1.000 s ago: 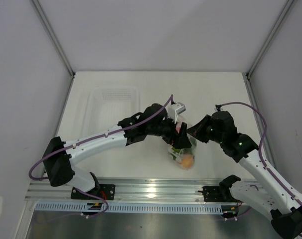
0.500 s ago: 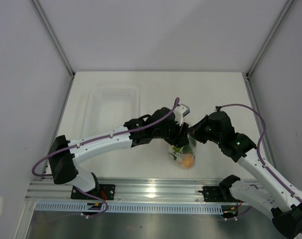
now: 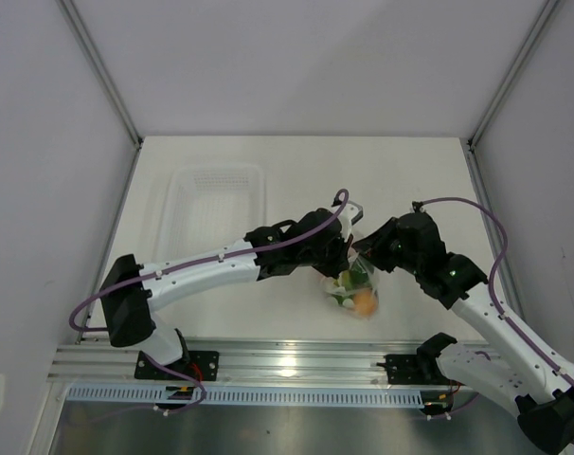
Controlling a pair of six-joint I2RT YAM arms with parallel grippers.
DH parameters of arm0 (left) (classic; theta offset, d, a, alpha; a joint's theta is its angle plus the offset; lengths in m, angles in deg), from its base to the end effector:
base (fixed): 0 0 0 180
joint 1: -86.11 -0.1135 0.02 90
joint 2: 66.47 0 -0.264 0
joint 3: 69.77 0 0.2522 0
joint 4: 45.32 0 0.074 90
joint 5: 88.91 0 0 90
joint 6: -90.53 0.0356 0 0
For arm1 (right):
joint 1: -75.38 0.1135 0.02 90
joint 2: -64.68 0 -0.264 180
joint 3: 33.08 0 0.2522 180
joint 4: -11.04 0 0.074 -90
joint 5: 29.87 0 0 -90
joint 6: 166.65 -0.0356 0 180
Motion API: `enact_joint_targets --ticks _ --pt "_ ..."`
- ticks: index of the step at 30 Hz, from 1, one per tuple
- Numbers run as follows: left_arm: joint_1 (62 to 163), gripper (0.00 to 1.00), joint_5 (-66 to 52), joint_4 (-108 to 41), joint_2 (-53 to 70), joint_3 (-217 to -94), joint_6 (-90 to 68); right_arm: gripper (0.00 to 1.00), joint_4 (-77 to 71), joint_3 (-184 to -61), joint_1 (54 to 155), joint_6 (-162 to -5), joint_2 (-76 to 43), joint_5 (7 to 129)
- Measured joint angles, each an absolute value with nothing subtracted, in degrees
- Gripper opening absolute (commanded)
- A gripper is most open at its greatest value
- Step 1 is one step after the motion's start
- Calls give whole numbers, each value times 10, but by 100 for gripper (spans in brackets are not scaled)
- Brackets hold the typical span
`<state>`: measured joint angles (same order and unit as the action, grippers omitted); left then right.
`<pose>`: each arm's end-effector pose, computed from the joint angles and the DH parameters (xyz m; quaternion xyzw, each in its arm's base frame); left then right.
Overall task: Place the food in the zip-top bag and seal the zipper
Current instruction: Adjust the zipper food storage bag at the center of the board.
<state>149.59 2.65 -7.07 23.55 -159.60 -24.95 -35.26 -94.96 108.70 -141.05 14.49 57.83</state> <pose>0.1608 -0.3200 0.3085 0.2875 0.8533 -0.2960 0.3189 0.1580 0.1021 0.3052 0.2462 0.8504 0.3383 0.3191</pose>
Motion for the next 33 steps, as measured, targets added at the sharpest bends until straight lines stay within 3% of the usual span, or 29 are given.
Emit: enact_joint_targets --ticks 5,8,9,18,33 --pt "1496 1 43 -59 236 -1597 -248 55 -363 -962 1082 -1366 145 575" --pt "1494 1 46 -54 236 -1597 -236 57 -374 -981 1063 -1313 149 583" --pt "1493 0 46 -52 235 -1597 -229 62 -379 -990 1055 -1287 152 594" --pt "1445 0 -33 -57 161 -1563 -164 61 -398 -1040 995 -1130 166 660" --pt "1364 0 -332 19 49 -1549 -36 55 -371 -1018 959 -990 157 853"
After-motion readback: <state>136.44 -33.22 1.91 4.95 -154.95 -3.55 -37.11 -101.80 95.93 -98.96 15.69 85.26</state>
